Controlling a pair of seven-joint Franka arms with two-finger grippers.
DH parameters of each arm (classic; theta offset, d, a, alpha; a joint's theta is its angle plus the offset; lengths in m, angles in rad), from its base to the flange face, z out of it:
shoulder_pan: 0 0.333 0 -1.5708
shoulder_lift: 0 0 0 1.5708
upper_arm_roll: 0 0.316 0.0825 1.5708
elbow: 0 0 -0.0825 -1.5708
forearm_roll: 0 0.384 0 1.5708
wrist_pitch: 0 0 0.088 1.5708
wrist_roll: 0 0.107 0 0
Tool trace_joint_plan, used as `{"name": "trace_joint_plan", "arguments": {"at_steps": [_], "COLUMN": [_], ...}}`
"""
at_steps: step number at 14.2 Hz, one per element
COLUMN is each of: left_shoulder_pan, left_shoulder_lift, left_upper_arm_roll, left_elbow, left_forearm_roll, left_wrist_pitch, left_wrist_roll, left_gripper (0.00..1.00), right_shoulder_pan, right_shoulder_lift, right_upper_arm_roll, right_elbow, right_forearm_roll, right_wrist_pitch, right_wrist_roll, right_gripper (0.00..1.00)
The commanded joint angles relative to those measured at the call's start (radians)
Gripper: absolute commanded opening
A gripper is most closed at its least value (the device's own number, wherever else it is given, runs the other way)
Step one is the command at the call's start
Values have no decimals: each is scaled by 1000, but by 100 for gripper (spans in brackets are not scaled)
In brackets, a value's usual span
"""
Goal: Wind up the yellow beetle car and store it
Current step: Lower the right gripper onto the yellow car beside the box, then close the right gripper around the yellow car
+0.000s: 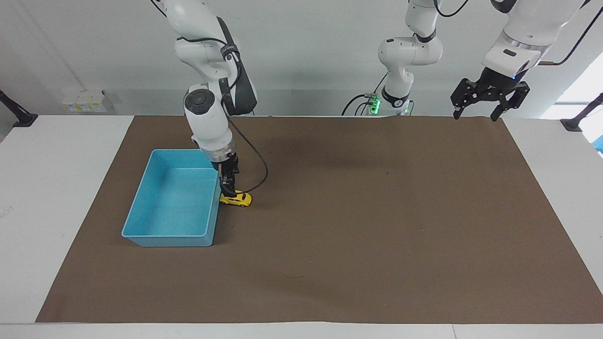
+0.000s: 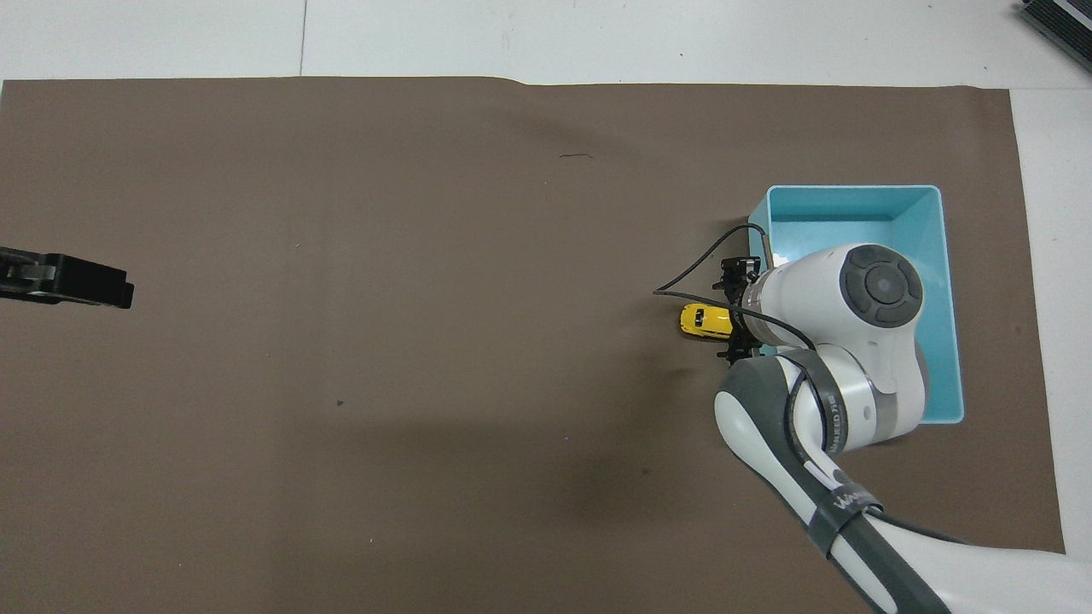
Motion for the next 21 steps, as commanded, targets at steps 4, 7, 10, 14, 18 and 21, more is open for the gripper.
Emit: {"name": "trace_joint_plan", "arguments": {"at_steps": [4, 7, 10, 14, 18, 21], "left_shoulder_pan": [17, 17, 17, 17, 17, 17], "left_shoulder_lift": [-15, -13, -15, -16, -16, -16], "left_upper_arm_roll": [-7, -7, -7, -7, -7, -7], "left_elbow": [-4, -4, -11, -22, -24, -22], "left_forearm_roll": [-7, -11, -11, -13, -22, -30], "left_wrist_pitch": [1, 15, 20, 20, 20, 20], "left_wrist_roll": [6, 2, 3, 2, 0, 2], "left_gripper": [100, 100, 100, 100, 100, 100], "right_shoulder_pan": [32, 29, 21, 21, 18, 15], "right_shoulder_lift": [61, 68, 71, 68, 68, 66], "right_upper_arm_roll": [1, 1, 1, -1, -2, 1], "right_elbow": [-25, -31, -42, -56, -57, -57], "right_forearm_roll": [6, 4, 4, -5, -16, -19], "right_wrist_pitch": [97, 103, 123, 123, 122, 108], "right_wrist_roll": [32, 40, 37, 35, 20, -12], "right_gripper": [100, 100, 100, 100, 100, 56]}}
